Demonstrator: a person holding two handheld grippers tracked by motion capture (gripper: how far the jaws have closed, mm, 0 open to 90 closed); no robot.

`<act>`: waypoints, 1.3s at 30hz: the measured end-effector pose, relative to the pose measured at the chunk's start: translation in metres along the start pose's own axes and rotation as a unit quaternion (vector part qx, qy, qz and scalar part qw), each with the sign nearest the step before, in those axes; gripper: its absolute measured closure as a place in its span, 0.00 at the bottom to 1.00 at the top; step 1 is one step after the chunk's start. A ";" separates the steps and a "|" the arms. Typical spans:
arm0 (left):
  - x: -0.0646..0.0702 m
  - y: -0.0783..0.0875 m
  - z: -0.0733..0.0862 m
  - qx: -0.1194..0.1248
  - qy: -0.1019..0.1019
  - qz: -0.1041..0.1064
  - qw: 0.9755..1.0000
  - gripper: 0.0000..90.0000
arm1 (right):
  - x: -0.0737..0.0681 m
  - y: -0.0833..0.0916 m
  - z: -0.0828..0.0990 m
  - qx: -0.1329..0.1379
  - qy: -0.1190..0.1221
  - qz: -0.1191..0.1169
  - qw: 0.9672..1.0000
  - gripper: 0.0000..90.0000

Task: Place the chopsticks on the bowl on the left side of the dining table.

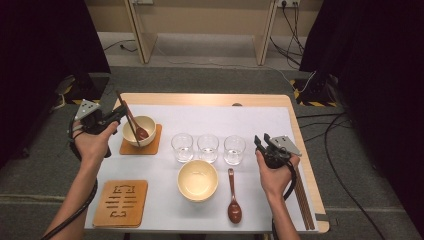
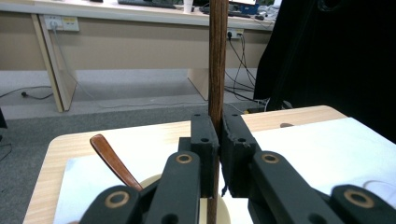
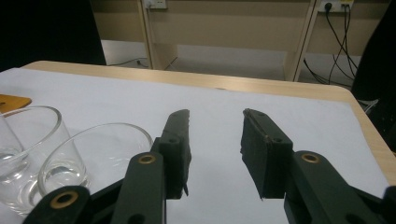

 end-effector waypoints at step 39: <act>-0.036 -0.103 0.042 -0.223 0.007 -0.142 0.964 0.92 | -0.002 0.001 0.005 0.002 -0.003 0.002 1.000 0.69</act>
Point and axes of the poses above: each handheld gripper's, and its own axes: y roughly backward along the jaws, z roughly out of its underside, x roughly to its right, the point moved 4 cm from there along -y, roughly forward along the jaws, and after that the axes turned 15 degrees about y, right-handed, at the moved point
